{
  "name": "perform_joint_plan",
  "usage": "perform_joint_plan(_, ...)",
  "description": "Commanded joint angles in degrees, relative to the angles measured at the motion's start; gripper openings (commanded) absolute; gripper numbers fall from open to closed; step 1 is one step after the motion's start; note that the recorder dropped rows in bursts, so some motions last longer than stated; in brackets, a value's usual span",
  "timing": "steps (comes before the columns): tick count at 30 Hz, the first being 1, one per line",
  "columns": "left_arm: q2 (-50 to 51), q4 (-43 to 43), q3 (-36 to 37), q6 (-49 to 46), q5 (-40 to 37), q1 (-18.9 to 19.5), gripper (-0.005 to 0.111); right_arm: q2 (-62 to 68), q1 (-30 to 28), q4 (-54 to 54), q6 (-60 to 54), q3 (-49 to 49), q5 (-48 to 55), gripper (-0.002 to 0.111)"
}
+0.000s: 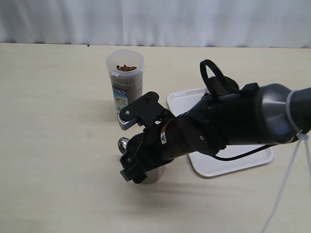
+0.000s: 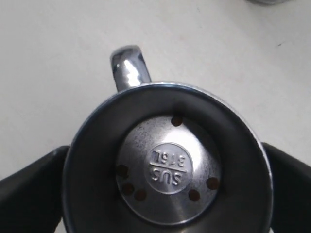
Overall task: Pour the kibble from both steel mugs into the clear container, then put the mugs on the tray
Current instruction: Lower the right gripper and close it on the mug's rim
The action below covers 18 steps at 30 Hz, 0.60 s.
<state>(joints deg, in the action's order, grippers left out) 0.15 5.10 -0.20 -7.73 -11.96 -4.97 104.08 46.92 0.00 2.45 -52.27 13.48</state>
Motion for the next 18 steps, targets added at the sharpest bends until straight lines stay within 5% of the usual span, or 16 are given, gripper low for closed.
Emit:
perform_joint_plan(1, -0.15, -0.18, 0.20, 0.41, 0.74, -0.33, 0.000, 0.11, -0.29, 0.00, -0.82, -0.31, -1.57, 0.108)
perform_joint_plan(9, -0.15, -0.18, 0.20, 0.41, 0.74, -0.33, 0.000, 0.11, -0.29, 0.50, -0.71, -0.31, 0.08, 0.085)
perform_joint_plan(18, -0.15, -0.18, 0.20, 0.41, 0.74, -0.33, 0.000, -0.65, -0.40, 0.90, 1.85, -0.31, 0.87, 0.007)
